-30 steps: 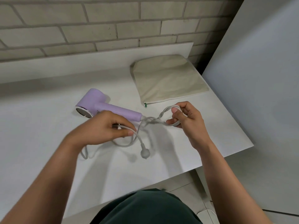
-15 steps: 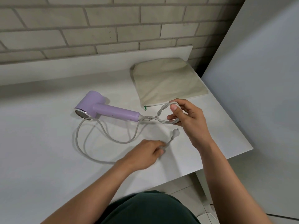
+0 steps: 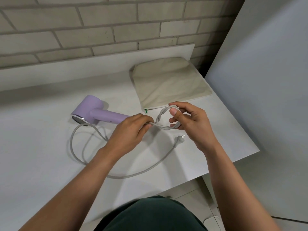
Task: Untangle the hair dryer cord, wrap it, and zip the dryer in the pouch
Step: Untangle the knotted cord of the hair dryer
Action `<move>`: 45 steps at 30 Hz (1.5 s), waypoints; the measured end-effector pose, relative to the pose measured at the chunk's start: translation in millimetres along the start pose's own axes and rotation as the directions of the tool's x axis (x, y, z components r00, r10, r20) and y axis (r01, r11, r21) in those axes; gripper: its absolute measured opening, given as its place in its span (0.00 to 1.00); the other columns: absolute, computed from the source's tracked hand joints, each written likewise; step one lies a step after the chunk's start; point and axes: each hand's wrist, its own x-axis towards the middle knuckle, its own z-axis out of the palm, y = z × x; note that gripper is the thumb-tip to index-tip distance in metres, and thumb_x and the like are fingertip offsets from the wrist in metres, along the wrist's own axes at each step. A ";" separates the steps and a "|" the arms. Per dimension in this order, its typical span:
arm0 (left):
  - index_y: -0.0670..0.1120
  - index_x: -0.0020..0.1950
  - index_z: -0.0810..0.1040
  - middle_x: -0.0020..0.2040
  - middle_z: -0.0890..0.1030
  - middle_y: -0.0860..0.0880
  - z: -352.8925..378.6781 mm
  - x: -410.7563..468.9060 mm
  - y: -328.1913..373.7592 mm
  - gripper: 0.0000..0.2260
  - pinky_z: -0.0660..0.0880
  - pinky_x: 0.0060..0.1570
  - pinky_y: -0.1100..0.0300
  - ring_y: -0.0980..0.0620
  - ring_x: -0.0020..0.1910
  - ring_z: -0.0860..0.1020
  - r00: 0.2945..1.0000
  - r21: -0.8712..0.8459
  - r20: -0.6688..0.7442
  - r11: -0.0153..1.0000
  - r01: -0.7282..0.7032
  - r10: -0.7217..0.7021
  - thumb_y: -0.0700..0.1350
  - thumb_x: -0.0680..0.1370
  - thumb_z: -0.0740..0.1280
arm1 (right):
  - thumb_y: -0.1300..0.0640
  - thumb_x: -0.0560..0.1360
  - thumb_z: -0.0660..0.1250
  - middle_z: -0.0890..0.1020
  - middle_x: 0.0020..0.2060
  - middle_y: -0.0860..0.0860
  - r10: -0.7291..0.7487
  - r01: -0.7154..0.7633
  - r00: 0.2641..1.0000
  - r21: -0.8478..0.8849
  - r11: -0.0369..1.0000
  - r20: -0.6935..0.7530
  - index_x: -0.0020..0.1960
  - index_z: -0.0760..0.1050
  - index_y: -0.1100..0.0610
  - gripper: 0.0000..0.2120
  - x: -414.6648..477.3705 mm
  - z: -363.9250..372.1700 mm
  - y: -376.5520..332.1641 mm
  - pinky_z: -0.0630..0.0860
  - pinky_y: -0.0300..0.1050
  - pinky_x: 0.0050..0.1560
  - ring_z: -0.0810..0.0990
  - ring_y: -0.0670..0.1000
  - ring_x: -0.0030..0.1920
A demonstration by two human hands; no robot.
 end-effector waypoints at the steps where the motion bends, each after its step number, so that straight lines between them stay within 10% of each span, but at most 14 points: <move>1: 0.50 0.60 0.80 0.51 0.81 0.57 -0.7 -0.2 -0.5 0.08 0.77 0.47 0.52 0.58 0.45 0.76 1.000 -0.031 0.021 0.999 -0.007 0.008 0.48 0.84 0.65 | 0.57 0.79 0.73 0.83 0.42 0.50 -0.004 0.004 1.000 -0.009 1.000 -0.009 0.57 0.85 0.53 0.07 0.7 -0.4 0.5 0.86 0.54 0.49 0.86 0.52 0.42; 10: 0.59 0.71 0.72 0.44 0.85 0.60 -9.7 10.4 5.7 0.24 0.80 0.50 0.58 0.58 0.44 0.84 0.965 -0.286 0.235 0.940 0.185 -0.119 0.48 0.78 0.74 | 0.51 0.77 0.75 0.86 0.38 0.44 -0.146 0.162 0.986 -0.289 0.943 0.075 0.55 0.86 0.44 0.08 4.9 0.9 -0.8 0.76 0.40 0.46 0.85 0.45 0.44; 19: 0.56 0.59 0.83 0.50 0.84 0.60 -8.2 9.9 7.5 0.15 0.82 0.50 0.50 0.52 0.45 0.85 0.969 -0.445 0.222 0.873 0.200 -0.109 0.40 0.77 0.75 | 0.59 0.73 0.79 0.87 0.46 0.46 -0.157 0.177 0.979 -0.158 0.971 0.129 0.59 0.85 0.52 0.15 2.6 -5.3 -9.0 0.79 0.36 0.49 0.84 0.45 0.48; 27: 0.52 0.57 0.82 0.49 0.86 0.59 -2.7 7.6 4.4 0.10 0.80 0.52 0.51 0.53 0.48 0.84 0.976 -0.435 0.169 0.878 0.199 -0.138 0.43 0.78 0.75 | 0.64 0.81 0.68 0.86 0.57 0.56 0.019 -0.027 0.981 0.036 0.999 0.195 0.64 0.82 0.57 0.13 1.2 -17.4 4.5 0.82 0.51 0.61 0.85 0.57 0.59; 38: 0.51 0.42 0.77 0.36 0.83 0.51 10.1 9.2 13.6 0.12 0.77 0.42 0.49 0.50 0.36 0.80 0.951 -0.450 0.133 0.838 0.309 -0.279 0.53 0.74 0.78 | 0.62 0.77 0.74 0.82 0.44 0.48 -0.207 0.217 0.976 -0.306 0.927 0.066 0.57 0.86 0.50 0.12 2.2 -15.5 15.1 0.82 0.54 0.55 0.83 0.53 0.47; 45: 0.45 0.45 0.72 0.44 0.84 0.50 6.3 18.3 16.8 0.13 0.79 0.51 0.42 0.44 0.45 0.81 0.966 -0.622 0.151 0.739 0.259 -0.212 0.41 0.74 0.77 | 0.57 0.83 0.67 0.85 0.51 0.56 -0.057 0.057 0.991 0.003 0.998 0.123 0.58 0.82 0.55 0.07 -7.8 -8.0 6.9 0.82 0.58 0.60 0.85 0.53 0.51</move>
